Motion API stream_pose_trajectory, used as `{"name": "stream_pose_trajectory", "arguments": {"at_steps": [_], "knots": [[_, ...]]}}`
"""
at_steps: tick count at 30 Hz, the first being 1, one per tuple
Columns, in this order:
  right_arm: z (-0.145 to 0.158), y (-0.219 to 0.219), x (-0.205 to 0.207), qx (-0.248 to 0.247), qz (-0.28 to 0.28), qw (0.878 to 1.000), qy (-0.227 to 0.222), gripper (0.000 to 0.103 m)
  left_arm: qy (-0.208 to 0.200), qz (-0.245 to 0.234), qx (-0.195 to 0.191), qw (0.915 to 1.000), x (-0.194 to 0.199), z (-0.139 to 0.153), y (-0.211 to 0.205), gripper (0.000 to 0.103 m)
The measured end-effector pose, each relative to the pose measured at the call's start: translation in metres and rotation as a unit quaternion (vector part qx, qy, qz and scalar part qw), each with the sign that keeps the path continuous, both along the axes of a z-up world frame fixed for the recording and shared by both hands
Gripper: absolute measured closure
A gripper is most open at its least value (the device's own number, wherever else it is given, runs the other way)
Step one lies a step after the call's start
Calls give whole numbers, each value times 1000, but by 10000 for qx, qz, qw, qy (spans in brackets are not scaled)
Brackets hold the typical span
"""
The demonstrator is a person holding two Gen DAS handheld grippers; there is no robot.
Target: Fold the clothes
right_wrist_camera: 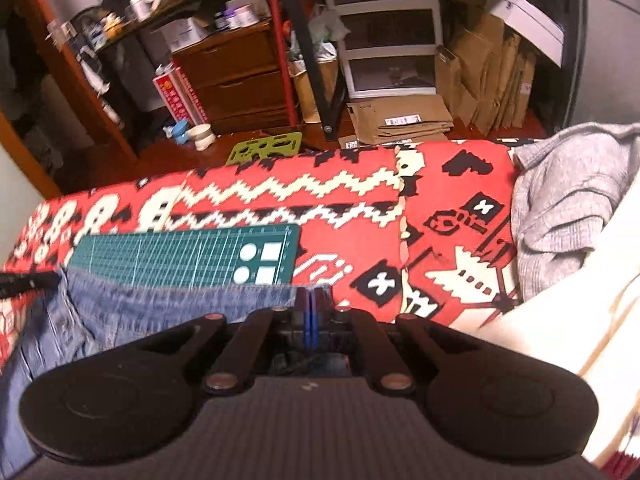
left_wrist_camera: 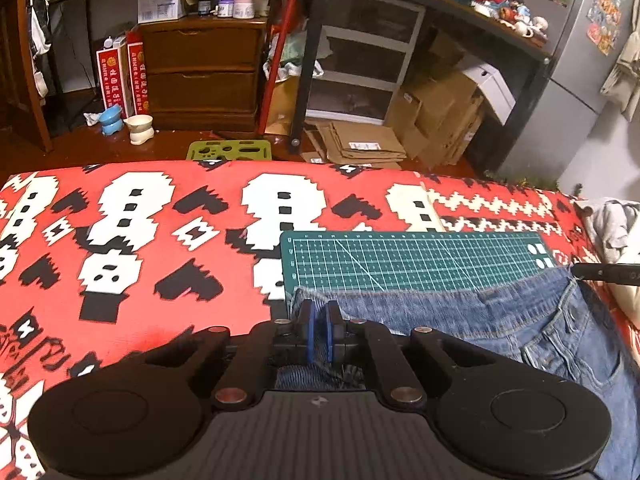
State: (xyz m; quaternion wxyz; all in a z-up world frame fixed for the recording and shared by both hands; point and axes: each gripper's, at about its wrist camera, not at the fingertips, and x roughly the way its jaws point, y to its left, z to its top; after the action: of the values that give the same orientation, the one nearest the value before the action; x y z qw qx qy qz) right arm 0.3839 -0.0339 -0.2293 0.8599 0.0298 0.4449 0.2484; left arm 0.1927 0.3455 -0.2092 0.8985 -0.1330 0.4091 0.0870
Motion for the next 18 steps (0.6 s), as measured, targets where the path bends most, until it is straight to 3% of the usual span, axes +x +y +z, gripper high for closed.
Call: {"name": "stream_pose_trajectory", "arguments": {"at_steps": [9,13,18], "knots": [[7,9,11,-99,-314,9994,-114,100,-182,89,-202,9996,4,11,7,100],[26,-5,-6,116,-71,9995,-285,100,-467,39,-407,9981,-14,32,15,99],[21,-13,-31,-44,318,9994,-123,100,-236,-83,-726,9970,-39,24,25,99]]}}
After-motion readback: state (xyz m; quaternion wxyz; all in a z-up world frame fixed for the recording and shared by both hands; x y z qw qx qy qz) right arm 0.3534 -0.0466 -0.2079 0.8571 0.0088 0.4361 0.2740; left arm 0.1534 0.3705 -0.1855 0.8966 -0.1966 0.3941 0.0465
